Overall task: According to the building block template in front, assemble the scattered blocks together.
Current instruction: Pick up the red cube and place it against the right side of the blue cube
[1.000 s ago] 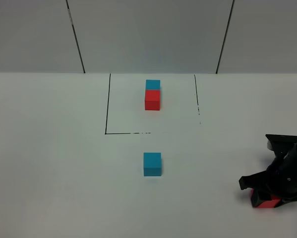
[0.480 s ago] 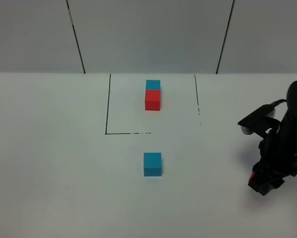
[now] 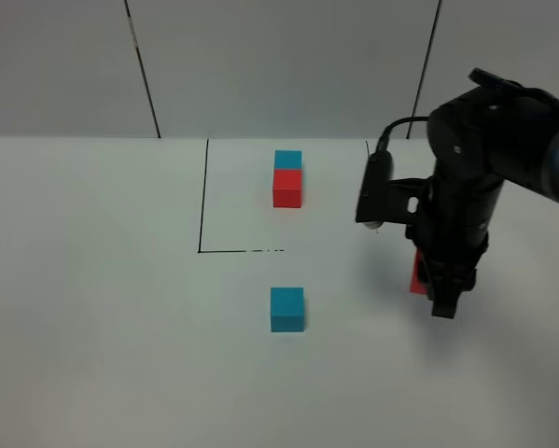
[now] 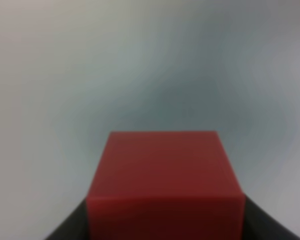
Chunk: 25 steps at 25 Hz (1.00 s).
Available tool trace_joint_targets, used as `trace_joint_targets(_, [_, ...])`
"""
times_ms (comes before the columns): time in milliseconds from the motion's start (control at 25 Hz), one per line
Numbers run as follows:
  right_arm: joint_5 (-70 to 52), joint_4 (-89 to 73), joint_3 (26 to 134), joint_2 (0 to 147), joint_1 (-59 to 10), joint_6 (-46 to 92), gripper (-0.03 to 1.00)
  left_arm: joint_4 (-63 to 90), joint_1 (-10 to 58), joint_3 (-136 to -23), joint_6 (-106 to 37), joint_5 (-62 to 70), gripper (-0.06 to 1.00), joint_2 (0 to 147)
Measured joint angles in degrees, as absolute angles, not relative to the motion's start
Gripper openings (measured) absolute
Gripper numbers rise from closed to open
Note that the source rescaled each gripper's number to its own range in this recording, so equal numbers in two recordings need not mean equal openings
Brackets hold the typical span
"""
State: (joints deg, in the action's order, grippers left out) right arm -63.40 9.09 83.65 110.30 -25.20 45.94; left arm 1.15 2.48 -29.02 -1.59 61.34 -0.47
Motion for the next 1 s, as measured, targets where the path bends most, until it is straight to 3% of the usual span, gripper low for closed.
trace_joint_targets(400, [-65.2,9.1,93.8,123.1,-32.2,48.6,0.02,1.1,2.5,-29.0,-1.6,61.3,0.88,-0.5])
trace_joint_targets(1000, [-64.5,4.4,99.9,130.4,-33.0,47.9,0.02,1.1,2.5,-29.0,-1.6,61.3,0.88,-0.5])
